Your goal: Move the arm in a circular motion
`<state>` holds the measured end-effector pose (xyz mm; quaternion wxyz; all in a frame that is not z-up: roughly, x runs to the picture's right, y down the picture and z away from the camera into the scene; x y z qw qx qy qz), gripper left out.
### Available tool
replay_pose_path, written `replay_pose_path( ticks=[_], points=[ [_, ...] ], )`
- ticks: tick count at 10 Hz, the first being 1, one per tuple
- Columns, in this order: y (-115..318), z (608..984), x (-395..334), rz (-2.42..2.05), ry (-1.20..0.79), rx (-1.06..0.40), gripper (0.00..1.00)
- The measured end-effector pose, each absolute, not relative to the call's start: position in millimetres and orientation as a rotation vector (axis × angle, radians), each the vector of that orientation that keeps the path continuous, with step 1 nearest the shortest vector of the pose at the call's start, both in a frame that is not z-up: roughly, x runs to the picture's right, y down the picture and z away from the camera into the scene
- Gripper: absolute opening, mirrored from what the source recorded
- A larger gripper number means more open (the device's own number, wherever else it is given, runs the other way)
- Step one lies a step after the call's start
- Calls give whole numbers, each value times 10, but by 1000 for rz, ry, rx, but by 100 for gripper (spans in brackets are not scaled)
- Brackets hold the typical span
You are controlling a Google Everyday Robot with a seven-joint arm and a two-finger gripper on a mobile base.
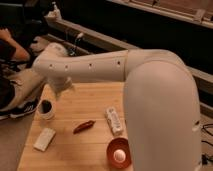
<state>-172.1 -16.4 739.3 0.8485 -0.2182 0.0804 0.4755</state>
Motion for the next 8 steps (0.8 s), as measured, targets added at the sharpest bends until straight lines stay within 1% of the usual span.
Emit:
replay_pose_path(
  ticks=[1, 2, 3, 4, 6, 8],
  points=[
    [-630, 7570, -1307, 1077, 191, -401, 65],
    [-978, 7725, -889, 1157, 221, -352, 65],
    [-1188, 7863, -444, 1240, 262, -313, 65],
    [-1282, 7988, 39, 1334, 317, -280, 65],
    [-1190, 8119, 776, 1482, 420, -247, 65],
    [-752, 8121, 1565, 1640, 563, -229, 65]
  ],
)
